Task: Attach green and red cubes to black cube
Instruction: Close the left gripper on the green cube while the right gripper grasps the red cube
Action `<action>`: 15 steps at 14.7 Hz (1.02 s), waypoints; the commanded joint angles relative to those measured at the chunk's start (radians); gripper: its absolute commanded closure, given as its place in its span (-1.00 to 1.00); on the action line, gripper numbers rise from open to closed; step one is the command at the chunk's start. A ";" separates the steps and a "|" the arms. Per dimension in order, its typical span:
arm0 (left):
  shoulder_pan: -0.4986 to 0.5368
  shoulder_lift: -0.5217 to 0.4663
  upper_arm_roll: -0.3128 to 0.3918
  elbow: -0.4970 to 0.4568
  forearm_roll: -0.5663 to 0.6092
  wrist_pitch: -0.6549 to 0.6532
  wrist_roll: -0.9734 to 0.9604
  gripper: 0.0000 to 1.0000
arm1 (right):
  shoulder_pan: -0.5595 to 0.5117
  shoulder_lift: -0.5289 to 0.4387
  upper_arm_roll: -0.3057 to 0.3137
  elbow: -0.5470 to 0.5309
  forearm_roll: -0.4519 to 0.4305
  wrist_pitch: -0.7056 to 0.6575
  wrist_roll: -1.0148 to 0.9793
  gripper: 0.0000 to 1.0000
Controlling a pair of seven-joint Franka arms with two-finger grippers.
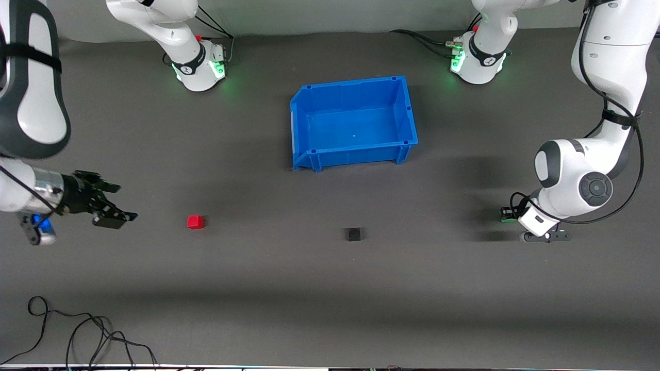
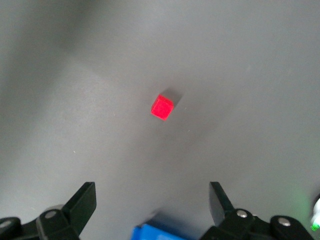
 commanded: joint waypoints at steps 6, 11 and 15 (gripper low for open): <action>-0.086 -0.019 0.000 0.049 -0.006 -0.029 -0.386 0.50 | 0.004 0.132 -0.031 -0.184 0.205 0.289 0.108 -1.00; -0.198 0.011 -0.002 0.238 -0.009 -0.323 -0.786 0.50 | 0.008 0.249 -0.031 -0.192 0.286 0.349 0.114 -1.00; -0.282 0.065 -0.004 0.357 -0.015 -0.324 -1.106 0.51 | 0.010 0.295 -0.030 -0.195 0.312 0.386 0.114 -0.88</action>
